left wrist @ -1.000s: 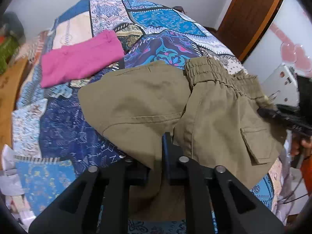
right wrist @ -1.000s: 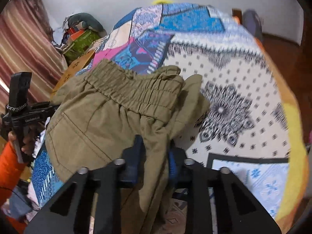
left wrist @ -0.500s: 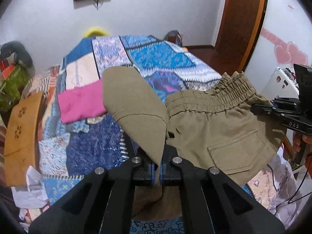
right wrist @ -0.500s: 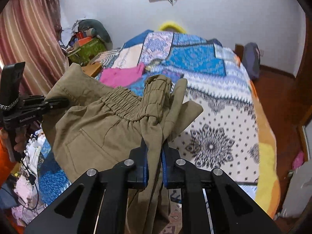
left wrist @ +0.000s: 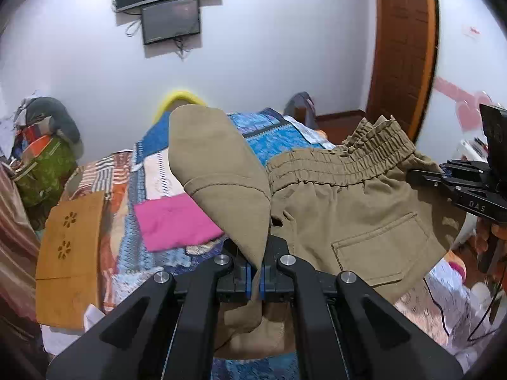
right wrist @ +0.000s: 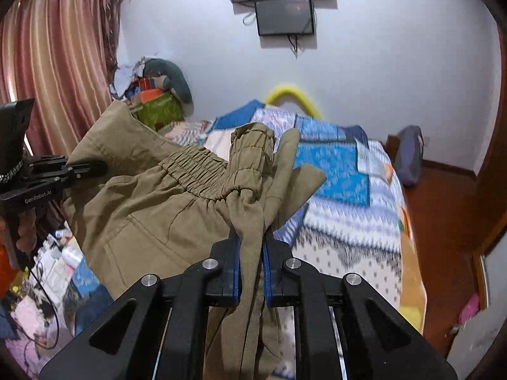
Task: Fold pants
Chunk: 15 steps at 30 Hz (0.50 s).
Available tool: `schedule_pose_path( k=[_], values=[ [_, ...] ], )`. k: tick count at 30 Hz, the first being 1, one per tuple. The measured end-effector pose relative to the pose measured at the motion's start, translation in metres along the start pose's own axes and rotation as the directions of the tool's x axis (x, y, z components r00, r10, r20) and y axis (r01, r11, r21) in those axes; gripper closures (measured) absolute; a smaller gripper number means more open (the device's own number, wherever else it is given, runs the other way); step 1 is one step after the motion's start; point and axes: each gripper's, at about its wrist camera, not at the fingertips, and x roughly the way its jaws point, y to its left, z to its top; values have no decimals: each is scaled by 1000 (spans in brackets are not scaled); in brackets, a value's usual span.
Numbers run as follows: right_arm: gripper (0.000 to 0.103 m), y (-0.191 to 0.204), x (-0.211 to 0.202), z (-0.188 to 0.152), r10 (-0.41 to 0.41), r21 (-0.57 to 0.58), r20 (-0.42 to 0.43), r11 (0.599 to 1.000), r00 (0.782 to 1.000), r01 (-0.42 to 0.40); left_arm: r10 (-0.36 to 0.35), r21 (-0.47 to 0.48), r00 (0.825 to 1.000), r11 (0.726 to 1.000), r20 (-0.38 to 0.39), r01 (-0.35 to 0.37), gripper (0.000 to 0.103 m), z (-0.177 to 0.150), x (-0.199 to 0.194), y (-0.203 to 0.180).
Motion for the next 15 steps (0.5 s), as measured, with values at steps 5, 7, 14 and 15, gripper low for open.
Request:
schedule_pose_path(
  k=[5, 7, 14, 15],
  values=[
    [93, 9, 22, 32, -2, -31, 33, 1000, 999, 3, 27, -25, 999, 999, 24, -26, 100, 22, 8, 29],
    [93, 14, 36, 46, -10, -56, 42, 998, 999, 12, 38, -39, 999, 999, 35, -37, 100, 32, 14, 41],
    [93, 22, 79, 80, -8, -63, 80, 998, 997, 13, 72, -91, 996, 993, 46, -68, 100, 58, 55, 93],
    [93, 22, 89, 84, -6, -61, 81, 998, 997, 11, 79, -97, 996, 993, 41, -74, 100, 59, 64, 102]
  ],
)
